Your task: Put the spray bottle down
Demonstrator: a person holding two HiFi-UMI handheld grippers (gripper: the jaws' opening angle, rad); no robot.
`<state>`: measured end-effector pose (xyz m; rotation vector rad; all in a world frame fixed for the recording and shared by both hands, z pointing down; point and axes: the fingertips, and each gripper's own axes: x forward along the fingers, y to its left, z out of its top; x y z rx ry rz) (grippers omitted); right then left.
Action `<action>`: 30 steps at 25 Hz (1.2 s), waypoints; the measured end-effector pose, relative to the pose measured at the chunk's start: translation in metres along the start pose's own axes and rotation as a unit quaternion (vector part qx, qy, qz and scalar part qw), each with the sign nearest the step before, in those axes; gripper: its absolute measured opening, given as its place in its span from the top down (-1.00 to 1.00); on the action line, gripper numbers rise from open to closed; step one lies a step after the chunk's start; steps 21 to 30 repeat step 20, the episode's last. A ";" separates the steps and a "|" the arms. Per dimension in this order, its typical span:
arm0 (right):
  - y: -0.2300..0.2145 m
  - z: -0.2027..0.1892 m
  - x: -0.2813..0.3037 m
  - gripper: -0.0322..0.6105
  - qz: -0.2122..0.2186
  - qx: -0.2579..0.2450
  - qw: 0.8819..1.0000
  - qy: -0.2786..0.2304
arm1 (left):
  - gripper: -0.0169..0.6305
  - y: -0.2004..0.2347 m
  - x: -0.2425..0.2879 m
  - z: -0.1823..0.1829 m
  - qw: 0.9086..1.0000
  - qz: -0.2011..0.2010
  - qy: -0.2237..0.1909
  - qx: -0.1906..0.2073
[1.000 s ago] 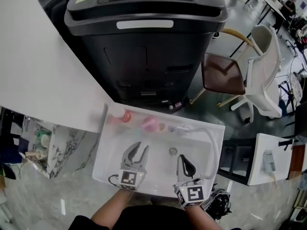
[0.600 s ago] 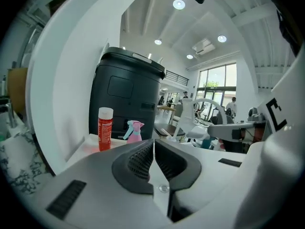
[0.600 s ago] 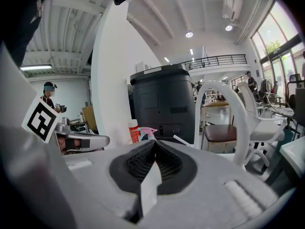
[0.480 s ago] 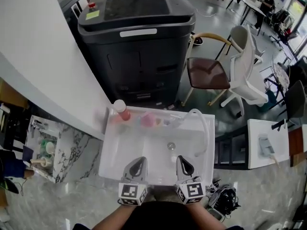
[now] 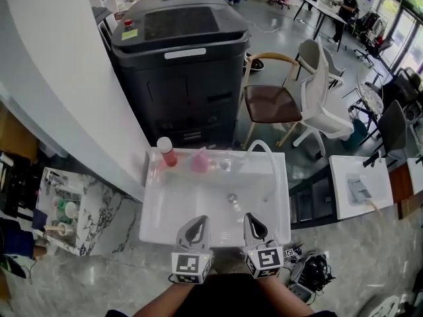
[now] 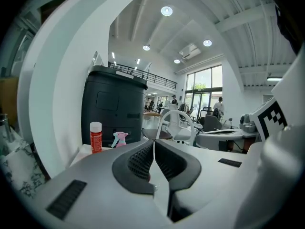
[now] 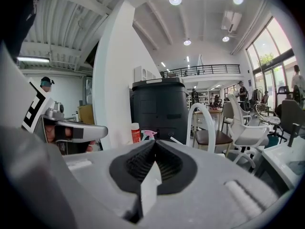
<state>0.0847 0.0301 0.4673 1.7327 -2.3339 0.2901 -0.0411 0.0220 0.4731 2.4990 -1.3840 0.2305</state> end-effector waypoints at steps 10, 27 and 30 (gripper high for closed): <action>0.017 0.010 -0.014 0.91 -0.004 -0.014 1.000 -0.012 | 0.87 0.001 -0.012 0.010 1.000 -0.007 -0.005 0.012; 0.018 0.015 -0.015 0.91 -0.002 -0.015 1.000 -0.017 | 0.87 0.004 -0.015 0.013 1.000 0.000 -0.004 0.017; 0.018 0.015 -0.015 0.91 -0.002 -0.015 1.000 -0.017 | 0.87 0.004 -0.015 0.013 1.000 0.000 -0.004 0.017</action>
